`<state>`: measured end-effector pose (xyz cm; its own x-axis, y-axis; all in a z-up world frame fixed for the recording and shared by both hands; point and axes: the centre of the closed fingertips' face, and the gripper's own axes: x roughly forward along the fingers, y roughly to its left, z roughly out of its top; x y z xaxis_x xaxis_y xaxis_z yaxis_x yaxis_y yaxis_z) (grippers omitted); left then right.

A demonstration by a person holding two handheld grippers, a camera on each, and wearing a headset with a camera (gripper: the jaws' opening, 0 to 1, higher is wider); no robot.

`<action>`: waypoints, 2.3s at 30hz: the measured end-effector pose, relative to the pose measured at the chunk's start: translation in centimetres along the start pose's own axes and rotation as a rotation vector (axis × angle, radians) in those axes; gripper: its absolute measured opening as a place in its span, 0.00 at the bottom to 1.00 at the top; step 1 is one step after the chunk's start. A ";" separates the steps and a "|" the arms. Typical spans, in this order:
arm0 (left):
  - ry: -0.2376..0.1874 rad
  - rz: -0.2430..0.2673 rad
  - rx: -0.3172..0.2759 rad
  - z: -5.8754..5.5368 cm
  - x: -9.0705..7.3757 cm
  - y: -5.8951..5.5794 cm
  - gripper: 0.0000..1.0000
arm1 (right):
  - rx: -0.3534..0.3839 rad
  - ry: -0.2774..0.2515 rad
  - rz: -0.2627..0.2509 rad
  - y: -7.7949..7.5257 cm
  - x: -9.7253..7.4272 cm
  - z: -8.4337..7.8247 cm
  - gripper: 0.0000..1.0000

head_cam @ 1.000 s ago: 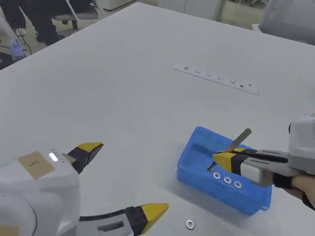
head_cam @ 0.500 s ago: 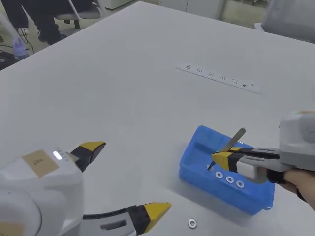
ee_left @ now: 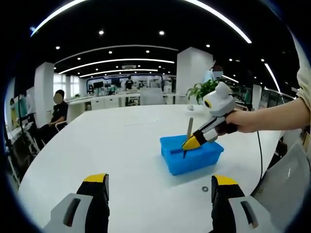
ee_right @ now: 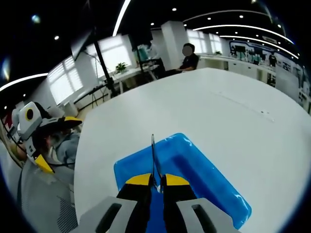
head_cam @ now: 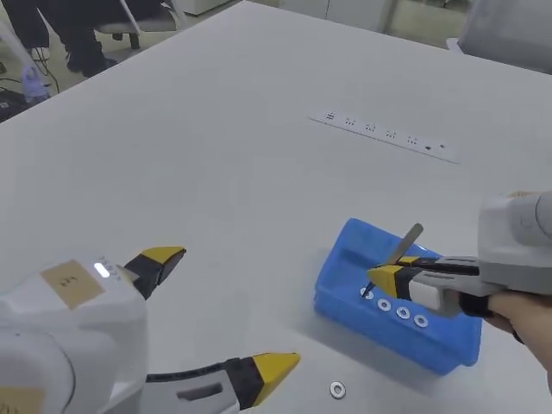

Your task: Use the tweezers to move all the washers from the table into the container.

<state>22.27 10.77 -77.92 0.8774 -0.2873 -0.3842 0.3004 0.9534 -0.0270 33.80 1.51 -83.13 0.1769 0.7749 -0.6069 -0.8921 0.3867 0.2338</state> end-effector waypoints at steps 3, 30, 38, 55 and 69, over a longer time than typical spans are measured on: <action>-0.001 -0.001 -0.001 0.0 0.0 0.0 0.88 | 0.002 0.001 -0.004 -0.1 0.1 -0.1 0.04; -0.005 0.003 0.002 0.0 0.0 0.3 0.88 | -0.029 -0.017 -0.021 -0.1 -0.4 0.5 0.05; -0.003 -0.004 0.005 -0.1 0.1 0.1 0.88 | -0.036 -0.040 -0.027 0.2 -1.4 0.8 0.05; 0.000 -0.006 0.008 -0.1 0.1 -0.1 0.88 | -0.079 -0.093 -0.032 2.3 -4.7 2.0 0.05; 0.002 -0.009 0.006 -0.2 0.1 -0.1 0.88 | -0.069 -0.091 0.032 5.3 -5.2 0.9 0.05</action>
<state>22.21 10.65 -78.13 0.8738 -0.2961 -0.3857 0.3110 0.9501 -0.0246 28.51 -0.08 -78.04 0.1817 0.8298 -0.5277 -0.9238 0.3280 0.1977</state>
